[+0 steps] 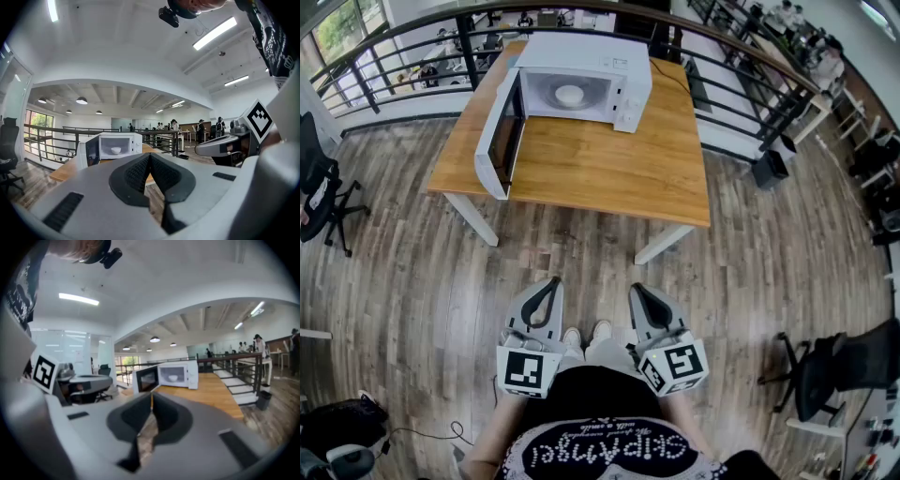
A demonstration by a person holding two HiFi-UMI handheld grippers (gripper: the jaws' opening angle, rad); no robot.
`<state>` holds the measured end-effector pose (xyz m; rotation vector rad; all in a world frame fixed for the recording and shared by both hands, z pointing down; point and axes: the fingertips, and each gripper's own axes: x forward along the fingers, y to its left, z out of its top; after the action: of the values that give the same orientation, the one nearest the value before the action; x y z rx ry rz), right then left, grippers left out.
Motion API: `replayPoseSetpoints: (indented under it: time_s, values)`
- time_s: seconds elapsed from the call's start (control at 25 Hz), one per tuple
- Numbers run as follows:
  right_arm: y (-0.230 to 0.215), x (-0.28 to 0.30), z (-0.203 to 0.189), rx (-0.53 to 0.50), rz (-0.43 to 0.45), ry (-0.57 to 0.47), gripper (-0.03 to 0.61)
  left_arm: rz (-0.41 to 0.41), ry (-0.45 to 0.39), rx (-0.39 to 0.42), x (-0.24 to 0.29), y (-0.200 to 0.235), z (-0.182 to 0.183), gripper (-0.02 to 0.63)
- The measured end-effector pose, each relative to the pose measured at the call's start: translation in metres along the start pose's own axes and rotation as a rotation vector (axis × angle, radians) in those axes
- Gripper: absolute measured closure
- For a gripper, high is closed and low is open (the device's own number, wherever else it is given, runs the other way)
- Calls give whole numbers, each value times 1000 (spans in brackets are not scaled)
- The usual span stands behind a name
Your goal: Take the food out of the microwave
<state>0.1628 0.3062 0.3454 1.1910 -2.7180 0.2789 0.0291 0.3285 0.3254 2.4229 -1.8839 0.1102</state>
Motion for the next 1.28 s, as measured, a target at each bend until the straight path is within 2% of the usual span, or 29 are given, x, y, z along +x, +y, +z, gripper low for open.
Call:
replayPoseSetpoints:
  time_s: [0.48, 0.88, 1.28]
  values:
    - [1, 9, 6, -13, -14, -10, 541, -19, -22, -38, 3, 8, 5, 581]
    - [3, 15, 4, -67, -30, 13, 541, -9, -31, -60, 4, 18, 0, 581]
    - [-11, 9, 5, -44, -57, 5, 540, 5, 26, -112, 5, 24, -21, 581]
